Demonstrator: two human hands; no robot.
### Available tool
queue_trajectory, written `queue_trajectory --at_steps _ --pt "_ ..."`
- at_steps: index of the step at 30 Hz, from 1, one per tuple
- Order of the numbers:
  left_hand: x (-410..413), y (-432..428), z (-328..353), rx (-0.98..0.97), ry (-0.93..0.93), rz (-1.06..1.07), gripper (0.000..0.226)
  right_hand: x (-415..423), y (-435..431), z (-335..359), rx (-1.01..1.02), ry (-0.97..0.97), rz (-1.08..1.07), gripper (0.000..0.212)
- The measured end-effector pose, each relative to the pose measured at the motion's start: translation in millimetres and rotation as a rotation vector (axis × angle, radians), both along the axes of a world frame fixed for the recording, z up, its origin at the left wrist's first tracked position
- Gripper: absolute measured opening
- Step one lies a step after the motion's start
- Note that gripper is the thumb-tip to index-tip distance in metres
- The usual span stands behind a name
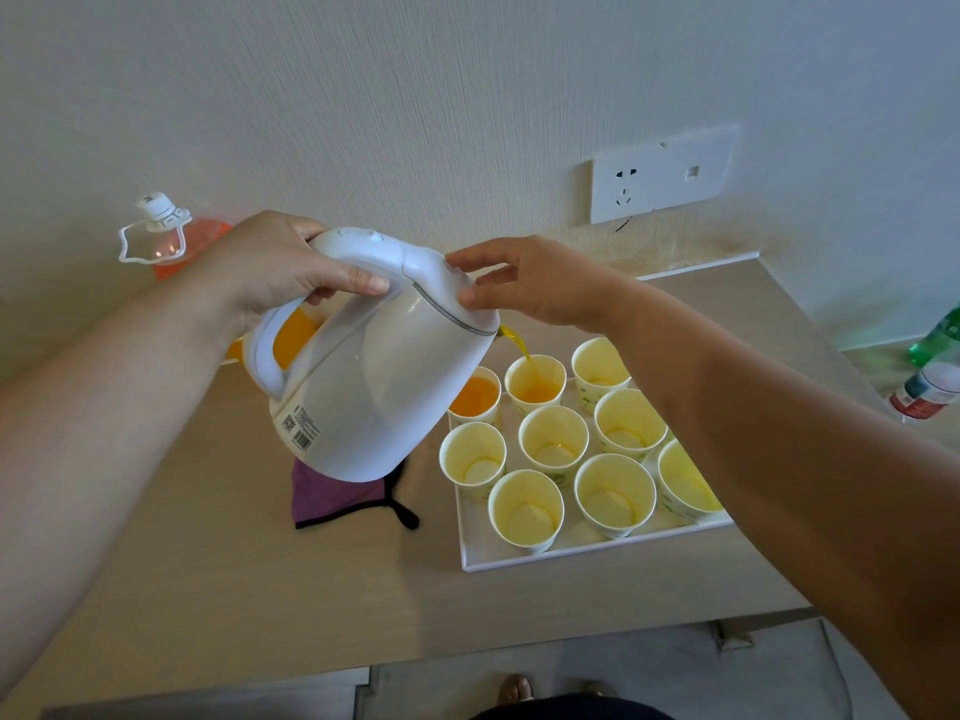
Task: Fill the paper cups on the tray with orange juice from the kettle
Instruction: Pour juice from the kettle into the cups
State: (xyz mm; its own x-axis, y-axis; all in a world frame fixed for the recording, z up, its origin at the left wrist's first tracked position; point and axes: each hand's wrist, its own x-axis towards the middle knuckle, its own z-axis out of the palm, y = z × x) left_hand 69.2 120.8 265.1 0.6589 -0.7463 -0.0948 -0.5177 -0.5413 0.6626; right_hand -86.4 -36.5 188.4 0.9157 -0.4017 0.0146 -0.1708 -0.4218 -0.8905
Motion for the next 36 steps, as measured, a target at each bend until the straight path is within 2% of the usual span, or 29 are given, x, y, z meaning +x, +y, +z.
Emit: queue_trajectory --at_steps 12,17,22,30,36 --pt "0 3 7 0.004 -0.051 -0.017 0.032 -1 2 4 0.016 -0.019 0.003 0.047" --pt "1 5 10 -0.007 -0.023 -0.011 0.047 0 1 5 0.020 -0.023 0.004 0.047" --pt "0 4 10 -0.007 -0.057 -0.010 0.030 0 2 7 0.010 -0.027 0.002 0.047" --pt "0 4 14 0.011 -0.075 -0.018 0.037 1 2 7 -0.013 -0.027 0.004 0.047" --pt "-2 5 15 0.008 -0.097 -0.021 0.032 2 2 8 -0.015 -0.033 0.002 0.047"
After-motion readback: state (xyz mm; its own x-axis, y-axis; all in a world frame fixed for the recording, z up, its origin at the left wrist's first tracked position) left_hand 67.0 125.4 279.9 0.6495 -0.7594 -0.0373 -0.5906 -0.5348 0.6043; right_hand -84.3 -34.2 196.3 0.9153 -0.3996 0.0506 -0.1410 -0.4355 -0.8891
